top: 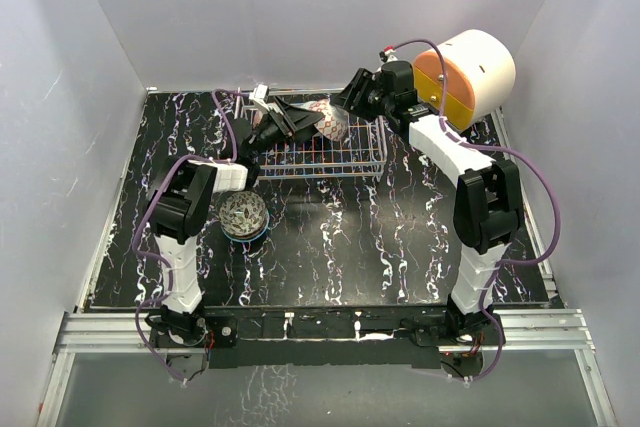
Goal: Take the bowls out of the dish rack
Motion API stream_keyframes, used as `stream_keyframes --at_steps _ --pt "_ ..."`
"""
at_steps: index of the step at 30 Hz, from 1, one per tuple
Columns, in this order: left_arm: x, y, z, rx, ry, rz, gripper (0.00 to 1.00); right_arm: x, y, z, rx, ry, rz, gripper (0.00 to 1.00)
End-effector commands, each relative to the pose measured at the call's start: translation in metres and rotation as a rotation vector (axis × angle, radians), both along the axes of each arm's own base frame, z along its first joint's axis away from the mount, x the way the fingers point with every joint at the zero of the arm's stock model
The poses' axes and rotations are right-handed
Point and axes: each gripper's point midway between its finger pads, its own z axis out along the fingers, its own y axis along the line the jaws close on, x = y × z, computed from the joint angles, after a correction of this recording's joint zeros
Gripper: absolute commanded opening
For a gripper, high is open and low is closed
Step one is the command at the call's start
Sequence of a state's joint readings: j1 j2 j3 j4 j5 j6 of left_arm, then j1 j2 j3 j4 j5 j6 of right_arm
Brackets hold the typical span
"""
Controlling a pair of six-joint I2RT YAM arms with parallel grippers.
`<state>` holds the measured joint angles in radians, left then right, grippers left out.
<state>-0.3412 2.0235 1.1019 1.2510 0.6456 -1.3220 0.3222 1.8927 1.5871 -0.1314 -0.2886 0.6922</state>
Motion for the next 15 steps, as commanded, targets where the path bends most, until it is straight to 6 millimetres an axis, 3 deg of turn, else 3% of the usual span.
stream_keyframes --at_steps 1,5,10,15 --pt "-0.0142 0.0038 0.0575 -0.148 -0.172 -0.041 0.92 -0.0027 0.0038 0.0658 0.082 -0.157 0.017 0.22" --pt "-0.0146 0.004 0.0609 -0.156 -0.175 -0.038 0.85 -0.0029 0.005 0.0651 0.092 -0.154 0.021 0.22" --pt "-0.0125 0.0043 0.0618 -0.176 -0.174 -0.036 0.61 -0.0054 0.0074 0.0642 0.113 -0.144 0.031 0.22" --pt "-0.0112 0.0032 0.0622 -0.196 -0.17 -0.044 0.43 -0.0074 0.0082 0.0595 0.119 -0.13 0.035 0.22"
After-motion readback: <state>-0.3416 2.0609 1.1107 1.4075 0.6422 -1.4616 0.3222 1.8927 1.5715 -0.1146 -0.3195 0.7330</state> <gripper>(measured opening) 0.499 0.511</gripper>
